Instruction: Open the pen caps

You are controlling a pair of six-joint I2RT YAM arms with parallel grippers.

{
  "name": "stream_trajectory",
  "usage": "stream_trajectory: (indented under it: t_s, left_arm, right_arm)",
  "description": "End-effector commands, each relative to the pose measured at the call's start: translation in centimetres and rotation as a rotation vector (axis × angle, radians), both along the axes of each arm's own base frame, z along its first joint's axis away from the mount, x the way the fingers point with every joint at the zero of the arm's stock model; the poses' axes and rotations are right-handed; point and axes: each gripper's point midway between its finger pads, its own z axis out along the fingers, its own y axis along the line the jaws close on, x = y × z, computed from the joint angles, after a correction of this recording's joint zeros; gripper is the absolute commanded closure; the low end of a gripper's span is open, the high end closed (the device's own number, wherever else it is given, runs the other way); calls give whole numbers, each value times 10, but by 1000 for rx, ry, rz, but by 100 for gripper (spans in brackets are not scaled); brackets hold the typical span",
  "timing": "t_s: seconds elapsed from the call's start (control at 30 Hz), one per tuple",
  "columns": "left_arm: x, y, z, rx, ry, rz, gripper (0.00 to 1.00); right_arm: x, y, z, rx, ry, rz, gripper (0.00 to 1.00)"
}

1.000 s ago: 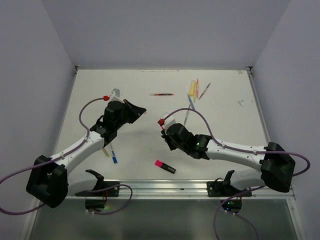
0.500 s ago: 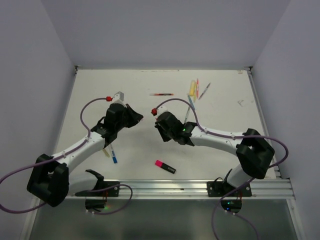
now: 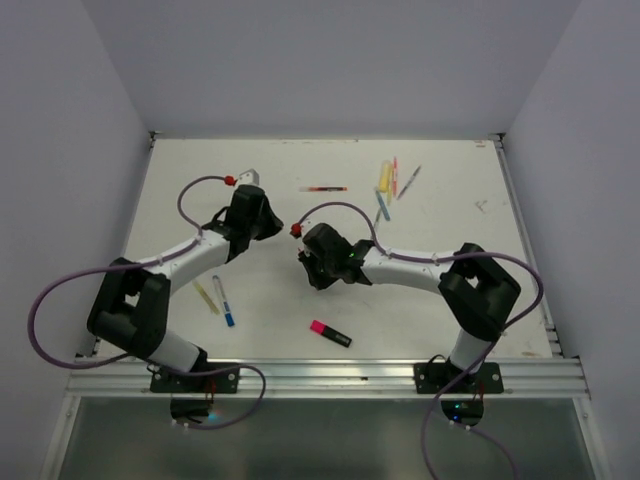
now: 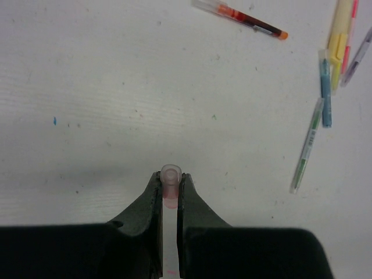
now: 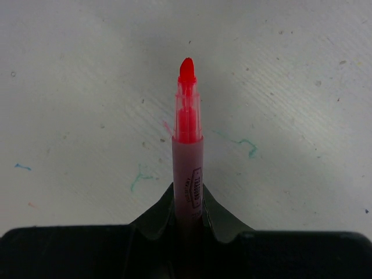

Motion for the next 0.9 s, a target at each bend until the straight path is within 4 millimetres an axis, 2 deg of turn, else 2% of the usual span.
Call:
stream_trajectory:
  t_s: [0.0,0.03,0.07,0.2,0.37,0.43,0.67,0.83,0.87]
  left_arm:
    - [26,17,-1,60,-2,36,100]
    - [29,20,-5,49,9,36,100]
    - [32,21,-15,47,34,33,100]
    - [43,25,-31,12,69,21,100]
    - [48,23,-47,-15,109,-2,100]
    - [55,23,-44,-31,84,-5,100]
    - [57,30,-51,-58,92,-9,100]
    - [53,32,-57,-79,104,-12,100]
    - [53,31,-59,-82,108,-15,100]
  right_arm:
    - [12,24,14,72,2,35,89]
    - [14,24,6,58,13,32,89]
    - [16,26,8,59,15,35,87]
    - [20,27,0,39,17,31,86]
    - [24,28,-9,30,25,26,86]
    - [24,28,-12,25,26,26,85]
    - [32,37,-24,20,25,27,80]
    - [35,39,-32,11,26,16,73]
    - [36,39,-34,9,28,16,69]
